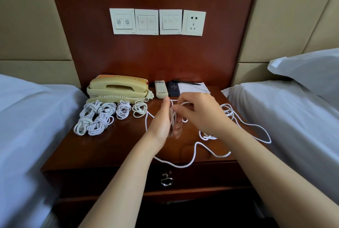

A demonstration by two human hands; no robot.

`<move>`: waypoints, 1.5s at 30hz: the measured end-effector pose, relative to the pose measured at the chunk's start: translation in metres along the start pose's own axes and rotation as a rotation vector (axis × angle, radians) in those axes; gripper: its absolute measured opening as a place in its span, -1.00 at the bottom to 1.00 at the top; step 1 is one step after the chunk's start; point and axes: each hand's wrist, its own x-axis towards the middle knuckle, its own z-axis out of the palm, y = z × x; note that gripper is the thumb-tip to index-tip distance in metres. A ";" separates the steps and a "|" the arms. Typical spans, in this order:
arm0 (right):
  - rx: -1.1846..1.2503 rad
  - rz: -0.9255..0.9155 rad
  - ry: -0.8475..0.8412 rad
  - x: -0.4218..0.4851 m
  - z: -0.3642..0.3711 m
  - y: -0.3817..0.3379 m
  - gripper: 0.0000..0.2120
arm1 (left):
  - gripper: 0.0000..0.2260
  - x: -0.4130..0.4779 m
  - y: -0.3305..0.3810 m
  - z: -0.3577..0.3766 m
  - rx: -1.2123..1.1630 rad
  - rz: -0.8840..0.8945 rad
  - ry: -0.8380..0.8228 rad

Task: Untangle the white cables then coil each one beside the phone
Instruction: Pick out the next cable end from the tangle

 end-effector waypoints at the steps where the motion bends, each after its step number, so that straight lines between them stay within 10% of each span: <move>1: 0.053 0.021 0.016 0.002 0.001 0.006 -0.77 | -0.41 -0.002 0.000 0.003 -0.009 -0.014 -0.029; 16: 0.516 0.256 -0.077 0.001 0.037 0.040 -0.59 | -0.38 -0.012 0.002 0.014 -0.377 -0.067 -0.188; 33: -0.267 0.051 -0.723 -0.014 0.018 -0.011 -0.79 | -0.49 0.003 0.012 -0.014 -0.593 0.028 0.277; 45: -0.148 -0.118 -0.070 -0.003 0.002 -0.007 -0.73 | -0.27 0.007 -0.001 -0.003 -0.101 0.003 0.053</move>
